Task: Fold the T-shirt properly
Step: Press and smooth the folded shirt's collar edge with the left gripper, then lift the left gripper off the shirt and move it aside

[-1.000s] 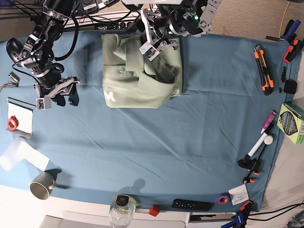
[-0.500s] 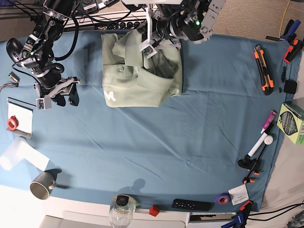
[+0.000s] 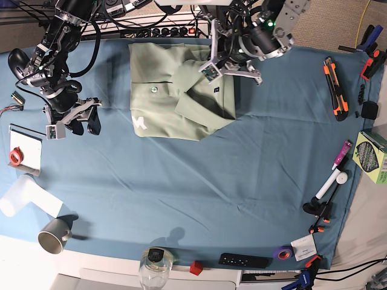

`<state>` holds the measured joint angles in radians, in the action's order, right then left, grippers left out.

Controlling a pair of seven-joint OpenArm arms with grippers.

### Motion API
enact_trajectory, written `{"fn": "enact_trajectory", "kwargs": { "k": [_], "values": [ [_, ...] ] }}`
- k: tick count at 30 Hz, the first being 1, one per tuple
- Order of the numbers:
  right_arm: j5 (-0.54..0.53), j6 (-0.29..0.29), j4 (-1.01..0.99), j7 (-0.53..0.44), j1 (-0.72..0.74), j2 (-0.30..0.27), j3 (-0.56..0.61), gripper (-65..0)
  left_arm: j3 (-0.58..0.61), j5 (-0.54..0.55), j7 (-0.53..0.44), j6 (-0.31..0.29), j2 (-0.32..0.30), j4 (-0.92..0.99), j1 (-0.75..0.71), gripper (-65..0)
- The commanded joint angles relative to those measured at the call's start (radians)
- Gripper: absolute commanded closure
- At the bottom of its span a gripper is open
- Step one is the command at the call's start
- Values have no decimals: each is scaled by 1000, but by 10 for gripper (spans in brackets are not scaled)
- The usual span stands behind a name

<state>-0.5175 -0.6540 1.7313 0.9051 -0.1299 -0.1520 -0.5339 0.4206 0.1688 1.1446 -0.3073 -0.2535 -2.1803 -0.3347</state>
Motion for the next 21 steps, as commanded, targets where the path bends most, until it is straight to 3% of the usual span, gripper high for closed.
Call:
{"fn": "enact_trajectory", "kwargs": {
  "k": [1, 9, 16, 21],
  "values": [
    [-16, -3, 14, -23, 14, -14, -2, -316, 2, 7, -17, 0, -10, -23, 2, 0],
    [-16, -3, 14, -21, 14, -14, -2, -316, 2, 60, -14, -13, -49, -24, -18, 0],
    [-16, -3, 14, -20, 14, -14, -2, -316, 2, 271, 21, -182, -49, -24, -36, 0],
    [-16, -3, 14, -20, 14, -14, -2, -316, 2, 303, 24, -210, -48, -24, -36, 0]
  ]
}}
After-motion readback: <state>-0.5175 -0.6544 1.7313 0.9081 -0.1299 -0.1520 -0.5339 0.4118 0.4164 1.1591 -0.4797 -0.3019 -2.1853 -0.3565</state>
